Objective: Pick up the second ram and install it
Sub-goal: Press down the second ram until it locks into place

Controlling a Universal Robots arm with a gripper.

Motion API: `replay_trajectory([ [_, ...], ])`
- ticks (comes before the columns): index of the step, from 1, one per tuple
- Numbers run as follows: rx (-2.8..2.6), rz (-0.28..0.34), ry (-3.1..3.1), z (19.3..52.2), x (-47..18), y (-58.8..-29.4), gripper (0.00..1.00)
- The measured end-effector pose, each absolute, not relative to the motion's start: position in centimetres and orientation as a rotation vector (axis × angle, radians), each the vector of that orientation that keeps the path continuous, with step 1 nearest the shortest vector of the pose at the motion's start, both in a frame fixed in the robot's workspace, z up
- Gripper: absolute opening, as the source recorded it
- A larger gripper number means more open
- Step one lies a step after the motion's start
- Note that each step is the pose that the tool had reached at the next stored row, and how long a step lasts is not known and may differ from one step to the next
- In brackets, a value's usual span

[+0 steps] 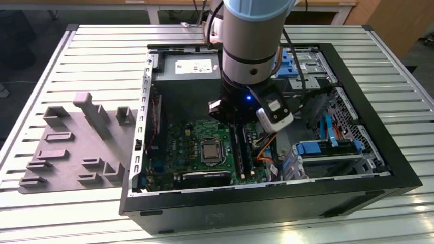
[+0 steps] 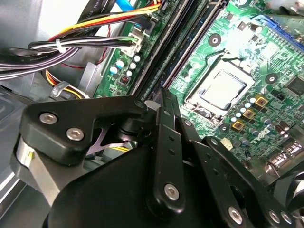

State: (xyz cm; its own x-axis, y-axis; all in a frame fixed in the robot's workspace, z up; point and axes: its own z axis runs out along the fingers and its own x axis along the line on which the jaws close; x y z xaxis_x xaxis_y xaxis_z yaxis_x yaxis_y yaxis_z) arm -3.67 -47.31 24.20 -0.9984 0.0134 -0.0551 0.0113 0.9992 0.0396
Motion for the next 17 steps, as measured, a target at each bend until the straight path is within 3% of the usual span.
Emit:
replay_trajectory([
  [17, 0.019, 0.061, 3.086, 24.18, -3.67, -46.46, 0.11],
])
